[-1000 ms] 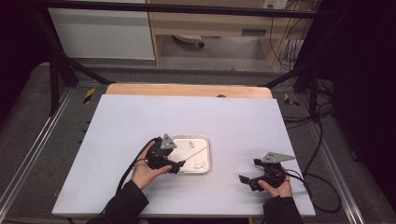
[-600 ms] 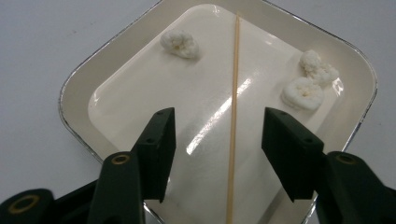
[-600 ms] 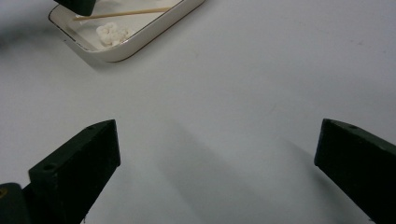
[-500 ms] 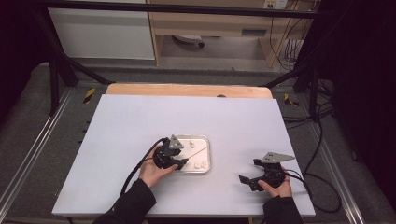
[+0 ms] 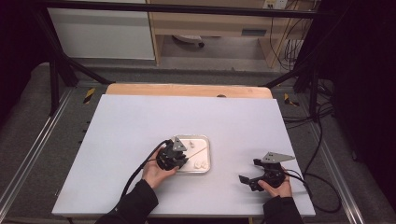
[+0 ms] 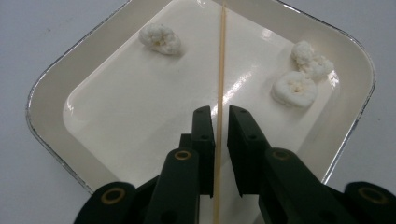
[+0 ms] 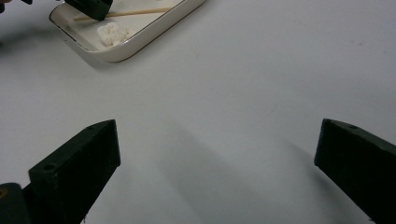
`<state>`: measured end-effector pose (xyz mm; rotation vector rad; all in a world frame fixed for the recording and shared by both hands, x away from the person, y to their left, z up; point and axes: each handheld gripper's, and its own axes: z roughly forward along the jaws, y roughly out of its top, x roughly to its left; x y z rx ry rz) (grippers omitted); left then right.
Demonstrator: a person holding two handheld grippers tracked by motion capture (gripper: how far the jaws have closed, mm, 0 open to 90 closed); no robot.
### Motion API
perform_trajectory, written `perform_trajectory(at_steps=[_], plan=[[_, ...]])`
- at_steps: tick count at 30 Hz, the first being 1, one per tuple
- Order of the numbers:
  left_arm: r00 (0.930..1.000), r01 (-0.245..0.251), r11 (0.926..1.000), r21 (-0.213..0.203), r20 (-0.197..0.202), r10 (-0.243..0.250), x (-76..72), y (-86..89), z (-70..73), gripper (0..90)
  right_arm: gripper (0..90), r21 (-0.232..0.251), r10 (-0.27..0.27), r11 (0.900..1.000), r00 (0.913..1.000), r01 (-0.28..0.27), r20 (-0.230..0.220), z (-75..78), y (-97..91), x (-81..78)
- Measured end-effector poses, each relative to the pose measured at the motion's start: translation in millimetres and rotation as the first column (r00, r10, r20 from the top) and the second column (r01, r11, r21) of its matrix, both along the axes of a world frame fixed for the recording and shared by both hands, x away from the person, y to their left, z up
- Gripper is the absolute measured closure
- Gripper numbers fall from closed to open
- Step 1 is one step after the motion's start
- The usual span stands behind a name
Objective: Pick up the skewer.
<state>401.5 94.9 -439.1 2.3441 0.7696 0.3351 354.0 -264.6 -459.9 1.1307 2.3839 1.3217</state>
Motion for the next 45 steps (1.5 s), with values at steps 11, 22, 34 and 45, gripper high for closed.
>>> perform_trajectory(at_steps=[11,22,34,45], plan=[[1.0000,-0.004,0.9999,-0.010,0.003,0.005,-2.2,-2.3,-1.1,87.5,0.8,0.002,0.002,1.0000,1.0000,-0.002,0.001,-0.1,0.0,0.1],[1.0000,-0.007,0.9989,-0.045,0.005,0.007,-3.4,0.7,-3.1,88.6,0.8,0.002,0.005,1.0000,1.0000,-0.005,-0.001,-0.3,0.2,0.3],[0.9995,-0.001,0.9962,-0.088,0.030,0.004,-8.2,8.1,6.0,88.7,0.8,0.000,0.005,1.0000,1.0000,-0.005,-0.001,-0.3,0.3,0.2],[0.9990,0.007,0.9936,-0.113,0.045,-0.002,-16.1,17.6,15.4,88.7,0.7,0.001,0.002,1.0000,1.0000,-0.002,0.005,0.3,0.4,0.3]])
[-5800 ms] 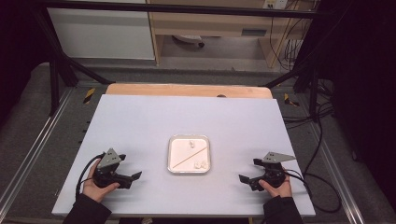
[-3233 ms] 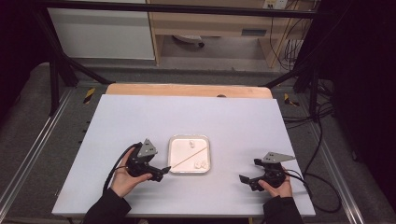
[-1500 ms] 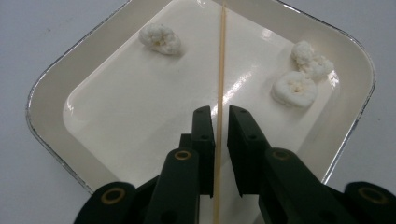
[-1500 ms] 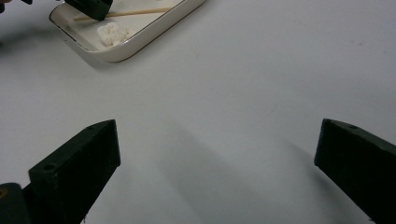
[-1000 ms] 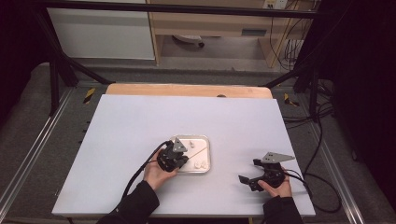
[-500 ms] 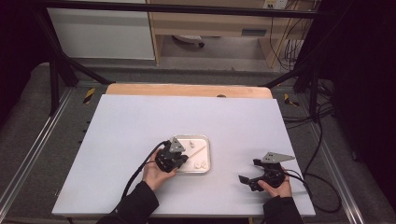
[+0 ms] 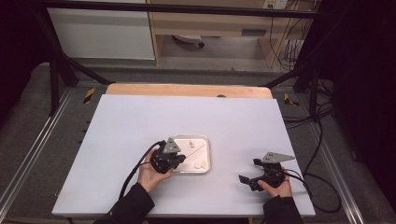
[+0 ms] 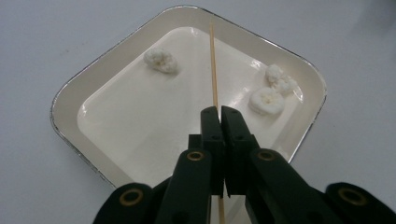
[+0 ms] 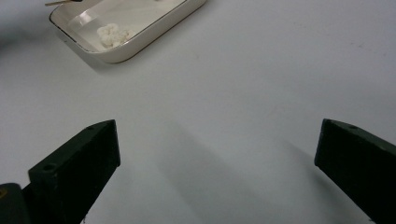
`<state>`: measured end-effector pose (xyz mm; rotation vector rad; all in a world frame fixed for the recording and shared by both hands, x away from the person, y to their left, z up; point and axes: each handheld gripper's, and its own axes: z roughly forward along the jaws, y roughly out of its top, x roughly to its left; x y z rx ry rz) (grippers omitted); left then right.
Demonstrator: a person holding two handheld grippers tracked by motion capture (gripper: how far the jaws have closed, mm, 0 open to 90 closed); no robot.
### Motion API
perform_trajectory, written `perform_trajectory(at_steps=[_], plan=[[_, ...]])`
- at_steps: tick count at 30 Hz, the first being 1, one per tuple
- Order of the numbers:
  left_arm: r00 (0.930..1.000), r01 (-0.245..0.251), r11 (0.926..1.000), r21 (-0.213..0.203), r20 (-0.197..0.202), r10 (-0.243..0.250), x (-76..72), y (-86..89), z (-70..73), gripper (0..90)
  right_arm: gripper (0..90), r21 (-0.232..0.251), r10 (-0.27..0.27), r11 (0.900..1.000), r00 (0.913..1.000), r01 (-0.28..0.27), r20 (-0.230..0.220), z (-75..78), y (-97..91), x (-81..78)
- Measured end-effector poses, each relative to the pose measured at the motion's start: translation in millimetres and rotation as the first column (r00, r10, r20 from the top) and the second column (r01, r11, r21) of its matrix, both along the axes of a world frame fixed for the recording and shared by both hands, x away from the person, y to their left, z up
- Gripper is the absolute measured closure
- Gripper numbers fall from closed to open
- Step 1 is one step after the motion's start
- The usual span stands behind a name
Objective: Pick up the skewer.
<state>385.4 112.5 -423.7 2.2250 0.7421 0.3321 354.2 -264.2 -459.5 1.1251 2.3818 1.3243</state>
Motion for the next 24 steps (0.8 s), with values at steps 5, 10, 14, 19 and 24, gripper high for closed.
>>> perform_trajectory(at_steps=[5,10,14,19,24], plan=[[1.0000,0.003,1.0000,-0.005,0.002,-0.003,-2.2,4.1,3.2,88.7,0.5,-0.019,0.005,0.9998,0.9998,-0.005,0.021,3.0,2.6,0.1],[1.0000,0.006,0.9999,-0.015,-0.001,-0.006,-3.8,8.6,6.4,88.7,0.5,-0.036,0.010,0.9993,0.9991,-0.008,0.041,7.4,8.9,0.8],[1.0000,0.007,0.9997,-0.023,-0.002,-0.007,-5.3,12.3,9.2,88.7,0.5,-0.070,0.010,0.9975,0.9981,-0.006,0.061,12.1,15.8,1.2],[1.0000,0.008,0.9996,-0.027,-0.002,-0.008,-6.3,15.0,11.3,88.7,0.6,-0.122,0.026,0.9924,0.9954,-0.014,0.093,19.1,26.8,-0.1],[0.9999,0.016,0.9997,-0.020,-0.001,-0.016,-8.3,15.9,12.3,88.7,0.6,-0.170,0.055,0.9849,0.9908,-0.034,0.124,25.2,35.1,-2.0]])
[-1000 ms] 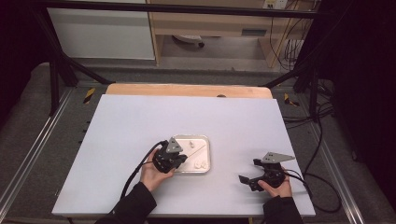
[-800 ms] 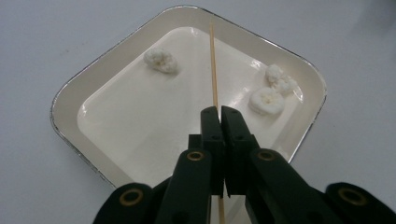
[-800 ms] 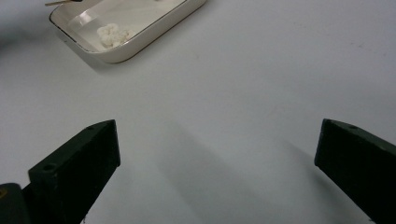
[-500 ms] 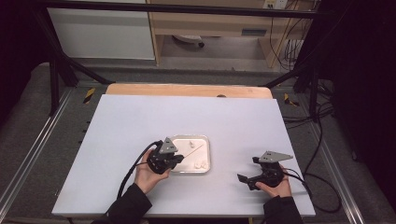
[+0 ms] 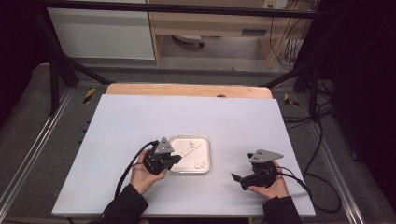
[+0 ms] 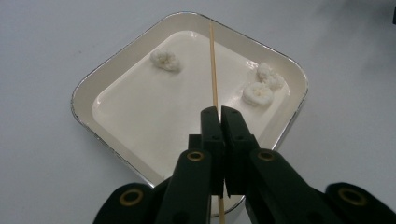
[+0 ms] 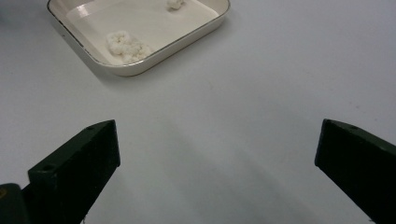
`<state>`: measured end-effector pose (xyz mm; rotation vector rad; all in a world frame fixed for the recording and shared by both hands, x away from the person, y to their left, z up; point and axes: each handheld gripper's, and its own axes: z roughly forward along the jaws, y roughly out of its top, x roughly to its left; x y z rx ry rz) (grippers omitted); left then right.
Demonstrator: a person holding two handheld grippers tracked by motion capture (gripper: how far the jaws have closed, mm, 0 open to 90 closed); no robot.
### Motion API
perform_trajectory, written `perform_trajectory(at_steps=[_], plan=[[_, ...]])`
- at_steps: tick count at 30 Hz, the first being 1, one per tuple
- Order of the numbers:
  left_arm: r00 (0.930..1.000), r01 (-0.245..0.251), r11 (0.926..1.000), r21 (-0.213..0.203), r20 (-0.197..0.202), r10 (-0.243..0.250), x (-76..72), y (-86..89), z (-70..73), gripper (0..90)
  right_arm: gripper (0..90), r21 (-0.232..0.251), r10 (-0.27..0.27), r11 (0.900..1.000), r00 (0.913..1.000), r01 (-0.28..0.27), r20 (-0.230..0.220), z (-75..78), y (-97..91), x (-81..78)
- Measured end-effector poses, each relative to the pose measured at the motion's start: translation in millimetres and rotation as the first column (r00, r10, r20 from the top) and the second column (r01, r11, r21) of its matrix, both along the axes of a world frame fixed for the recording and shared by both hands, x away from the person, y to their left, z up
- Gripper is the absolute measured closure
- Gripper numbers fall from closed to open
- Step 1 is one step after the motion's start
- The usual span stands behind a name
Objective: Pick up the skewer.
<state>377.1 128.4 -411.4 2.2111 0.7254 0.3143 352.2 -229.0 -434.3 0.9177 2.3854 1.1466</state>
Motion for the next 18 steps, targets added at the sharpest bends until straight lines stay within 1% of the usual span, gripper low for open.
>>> perform_trajectory(at_steps=[6,7,8,11,14,15,16,18], plan=[[0.9999,0.011,0.9999,0.002,0.000,-0.011,-0.6,-1.7,0.6,88.7,0.9,-0.060,0.033,0.9977,0.9986,-0.030,0.042,6.4,11.6,-0.5],[0.9999,0.012,0.9999,0.000,0.000,-0.012,-0.7,-1.9,0.9,88.7,1.0,-0.080,0.043,0.9960,0.9976,-0.038,0.055,9.0,15.6,-0.5],[0.9999,0.013,0.9999,-0.001,0.000,-0.013,-0.8,-2.3,1.2,88.7,1.1,-0.080,0.043,0.9960,0.9976,-0.038,0.055,9.0,15.6,-0.5],[0.9998,0.017,0.9998,-0.002,0.001,-0.017,-1.0,-3.2,2.4,88.7,1.4,-0.103,0.063,0.9932,0.9949,-0.054,0.079,13.2,22.0,0.0],[0.9997,0.026,0.9997,-0.001,0.001,-0.026,-1.4,-5.2,3.7,88.7,2.0,-0.135,0.086,0.9883,0.9911,-0.072,0.102,17.3,28.9,0.5],[0.9995,0.031,0.9995,-0.001,0.001,-0.031,-1.7,-6.4,4.1,88.8,2.3,-0.163,0.103,0.9831,0.9880,-0.084,0.114,19.9,33.8,0.9],[0.9993,0.037,0.9993,0.003,0.002,-0.037,-2.0,-7.7,4.8,88.8,2.3,-0.163,0.103,0.9831,0.9880,-0.084,0.114,19.9,33.8,0.9],[0.9991,0.042,0.9991,0.002,0.003,-0.042,-2.6,-11.2,6.0,88.8,2.7,-0.196,0.121,0.9761,0.9846,-0.094,0.127,22.2,38.7,1.1]])
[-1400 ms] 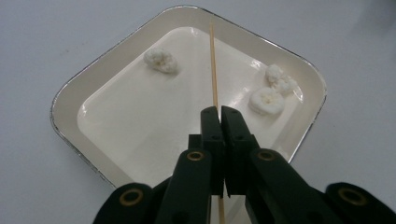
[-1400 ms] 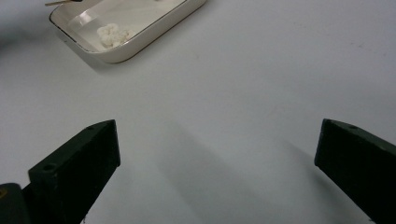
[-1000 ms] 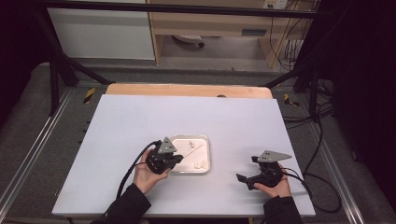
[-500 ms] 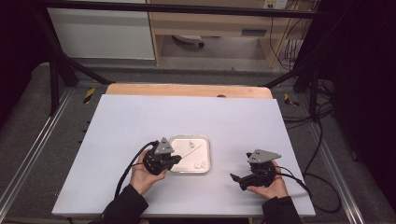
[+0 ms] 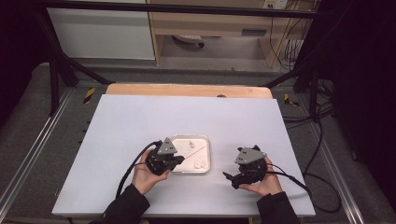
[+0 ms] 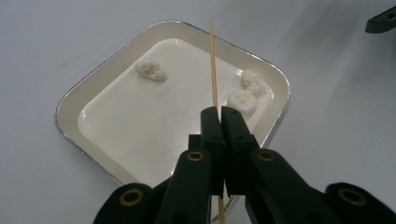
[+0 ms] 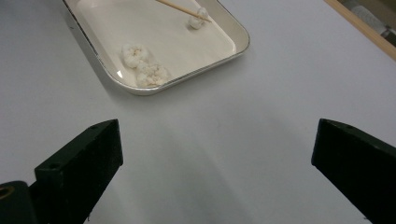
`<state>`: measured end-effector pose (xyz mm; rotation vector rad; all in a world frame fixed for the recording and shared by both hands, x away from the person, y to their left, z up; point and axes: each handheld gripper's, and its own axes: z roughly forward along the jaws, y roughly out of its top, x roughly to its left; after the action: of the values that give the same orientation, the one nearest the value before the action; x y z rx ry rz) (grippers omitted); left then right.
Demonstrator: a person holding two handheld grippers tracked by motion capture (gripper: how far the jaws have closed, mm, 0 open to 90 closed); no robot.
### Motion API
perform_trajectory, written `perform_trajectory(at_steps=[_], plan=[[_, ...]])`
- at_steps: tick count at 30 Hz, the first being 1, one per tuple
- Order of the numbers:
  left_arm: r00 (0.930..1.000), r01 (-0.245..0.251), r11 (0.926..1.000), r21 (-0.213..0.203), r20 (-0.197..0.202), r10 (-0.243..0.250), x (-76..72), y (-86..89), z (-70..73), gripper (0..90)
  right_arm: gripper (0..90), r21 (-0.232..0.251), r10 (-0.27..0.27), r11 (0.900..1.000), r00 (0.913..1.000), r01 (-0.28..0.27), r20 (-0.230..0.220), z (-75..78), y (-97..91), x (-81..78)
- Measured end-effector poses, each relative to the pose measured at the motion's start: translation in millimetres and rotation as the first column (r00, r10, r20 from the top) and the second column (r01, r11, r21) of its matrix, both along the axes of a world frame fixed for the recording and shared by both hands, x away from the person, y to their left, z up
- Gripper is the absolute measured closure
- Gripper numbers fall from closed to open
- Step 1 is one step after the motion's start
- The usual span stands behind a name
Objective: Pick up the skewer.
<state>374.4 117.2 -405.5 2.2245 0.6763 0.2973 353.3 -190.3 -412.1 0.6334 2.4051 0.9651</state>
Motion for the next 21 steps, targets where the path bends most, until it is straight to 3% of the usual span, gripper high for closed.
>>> perform_trajectory(at_steps=[10,15,18,21], plan=[[0.9987,0.051,0.9986,0.012,0.006,-0.051,-0.7,-18.4,7.2,88.8,4.3,-0.104,0.052,0.9935,0.9978,-0.047,0.043,6.0,15.6,2.8],[0.9967,0.081,0.9966,0.016,0.004,-0.081,-0.8,-28.7,9.7,88.8,6.0,-0.128,0.074,0.9896,0.9952,-0.065,0.065,8.1,20.1,2.4],[0.9952,0.098,0.9949,0.023,-0.001,-0.098,-0.7,-36.2,10.9,88.7,8.0,-0.170,0.098,0.9819,0.9924,-0.084,0.075,8.1,23.0,1.3],[0.9928,0.120,0.9921,0.036,-0.001,-0.120,0.1,-43.7,13.0,88.8,9.4,-0.175,0.111,0.9800,0.9909,-0.096,0.077,7.9,24.0,1.4]])
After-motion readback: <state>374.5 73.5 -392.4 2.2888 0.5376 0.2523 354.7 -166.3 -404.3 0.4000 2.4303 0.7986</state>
